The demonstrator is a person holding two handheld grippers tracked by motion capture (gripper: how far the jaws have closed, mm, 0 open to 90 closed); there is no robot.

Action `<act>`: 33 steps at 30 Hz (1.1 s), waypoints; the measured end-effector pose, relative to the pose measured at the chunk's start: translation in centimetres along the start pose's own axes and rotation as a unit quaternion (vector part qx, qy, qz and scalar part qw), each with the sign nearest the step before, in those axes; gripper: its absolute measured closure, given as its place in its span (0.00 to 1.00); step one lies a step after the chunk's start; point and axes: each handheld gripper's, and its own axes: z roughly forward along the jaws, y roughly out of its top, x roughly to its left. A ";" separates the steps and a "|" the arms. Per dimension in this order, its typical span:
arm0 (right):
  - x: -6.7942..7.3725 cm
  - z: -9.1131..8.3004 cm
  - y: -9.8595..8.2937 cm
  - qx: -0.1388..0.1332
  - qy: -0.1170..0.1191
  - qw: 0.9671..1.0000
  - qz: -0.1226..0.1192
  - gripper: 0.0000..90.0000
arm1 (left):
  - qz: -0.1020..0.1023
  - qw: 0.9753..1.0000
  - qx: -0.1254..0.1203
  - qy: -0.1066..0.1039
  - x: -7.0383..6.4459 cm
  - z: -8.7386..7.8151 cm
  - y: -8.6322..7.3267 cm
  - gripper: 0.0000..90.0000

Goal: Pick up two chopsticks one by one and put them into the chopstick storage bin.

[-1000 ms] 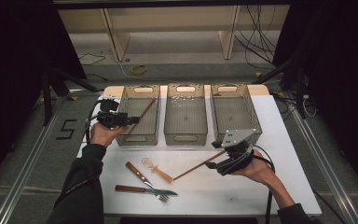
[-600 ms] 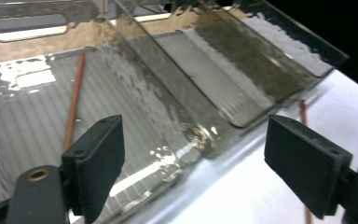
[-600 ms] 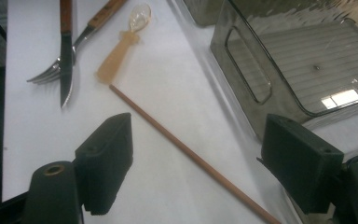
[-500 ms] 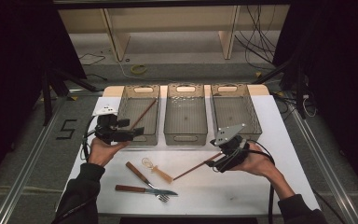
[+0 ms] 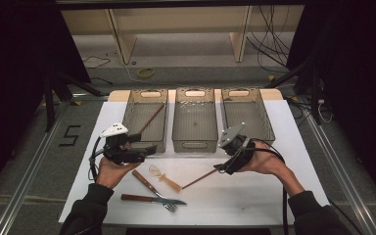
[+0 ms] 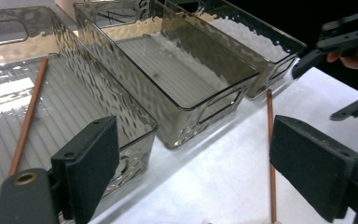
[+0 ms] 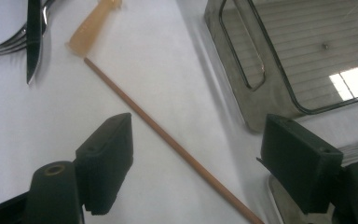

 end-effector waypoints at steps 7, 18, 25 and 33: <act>-0.6 0.5 0.4 0.035 0.002 0.999 -0.019 0.30 | -0.002 1.000 -0.001 -0.010 -0.9 0.0 -1.5 0.17; -1.3 1.0 0.9 0.092 0.013 0.994 -0.058 0.34 | 0.022 0.999 0.026 -0.011 -2.2 0.3 -3.5 0.17; -1.8 1.7 1.3 0.117 0.017 0.990 -0.076 0.37 | 0.028 0.999 0.028 -0.011 -2.6 0.4 -4.1 0.17; -1.9 2.5 1.5 0.150 0.028 0.984 -0.094 0.45 | 0.033 0.999 0.029 -0.015 -3.1 0.1 -4.8 0.17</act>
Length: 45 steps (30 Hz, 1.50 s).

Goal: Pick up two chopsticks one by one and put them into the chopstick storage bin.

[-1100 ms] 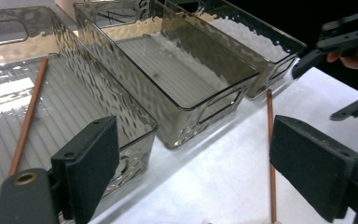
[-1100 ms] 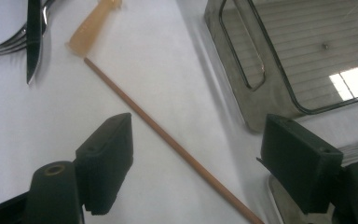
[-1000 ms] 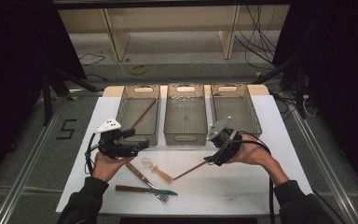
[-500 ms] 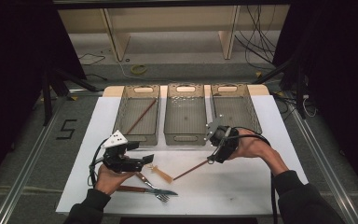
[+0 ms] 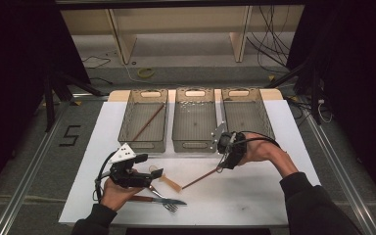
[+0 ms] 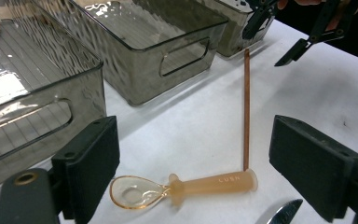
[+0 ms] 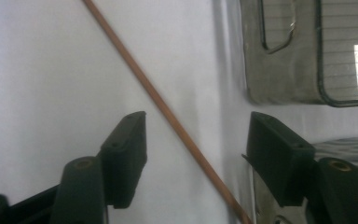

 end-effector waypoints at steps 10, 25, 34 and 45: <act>0.2 1.9 0.4 0.043 0.009 0.999 -0.032 0.55 | 0.002 1.000 -0.005 0.004 0.0 -0.4 -0.5 0.17; 0.1 3.5 0.4 0.074 0.015 0.995 -0.058 0.70 | 0.002 1.000 -0.003 0.005 0.1 -0.6 -0.7 0.17; 0.2 4.0 0.5 0.083 0.024 0.994 -0.064 0.75 | 0.002 1.000 0.001 0.003 0.0 -0.5 -0.7 0.17; 0.2 4.3 0.5 0.084 0.026 0.993 -0.073 0.79 | 0.004 1.000 0.003 0.001 0.0 -0.5 -0.7 0.17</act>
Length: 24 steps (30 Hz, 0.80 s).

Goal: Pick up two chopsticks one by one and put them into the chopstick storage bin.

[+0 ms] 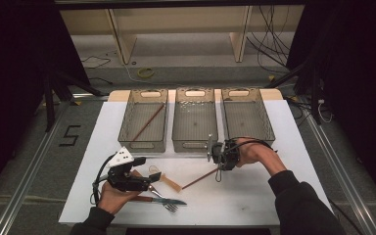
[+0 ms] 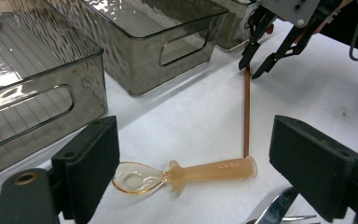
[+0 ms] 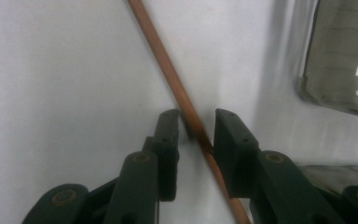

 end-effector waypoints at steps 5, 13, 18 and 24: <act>0.1 0.0 -0.1 0.005 0.002 1.000 -0.004 0.82 | 0.001 1.000 -0.002 0.001 0.0 0.0 0.0 0.17; 0.5 -0.3 -0.2 0.009 0.001 1.000 -0.023 0.86 | 0.001 1.000 -0.001 0.000 0.0 0.0 0.0 0.17; 0.9 -0.3 0.0 0.017 0.002 0.999 -0.034 0.82 | 0.001 1.000 0.000 0.000 0.0 0.1 0.0 0.17; 0.7 0.3 0.2 0.024 0.001 0.999 -0.039 0.82 | 0.001 1.000 0.000 0.000 0.0 0.1 0.0 0.17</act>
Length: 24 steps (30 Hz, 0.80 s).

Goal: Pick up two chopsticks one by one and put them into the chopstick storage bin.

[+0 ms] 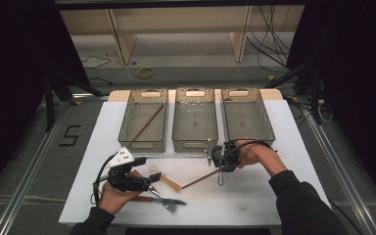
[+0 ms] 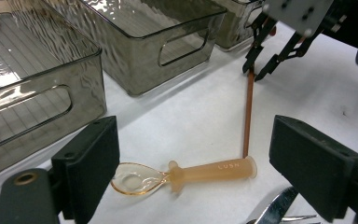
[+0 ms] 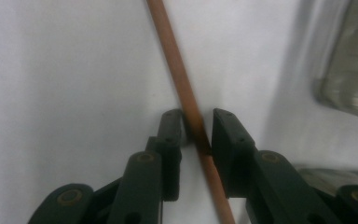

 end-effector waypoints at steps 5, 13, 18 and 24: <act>-0.1 0.0 0.0 -0.002 0.006 1.000 -0.001 0.84 | -0.001 1.000 -0.001 -0.001 0.0 0.0 0.0 0.17; 0.1 0.0 0.0 -0.001 0.011 1.000 -0.008 0.90 | -0.001 1.000 -0.001 0.000 0.0 0.0 0.0 0.17; 0.2 0.0 0.0 0.003 0.013 1.000 -0.017 0.93 | -0.001 1.000 0.000 0.001 0.0 0.0 0.0 0.17; 0.2 -0.2 -0.3 0.003 0.014 1.000 -0.018 0.94 | -0.002 1.000 0.000 0.001 0.1 0.0 0.0 0.17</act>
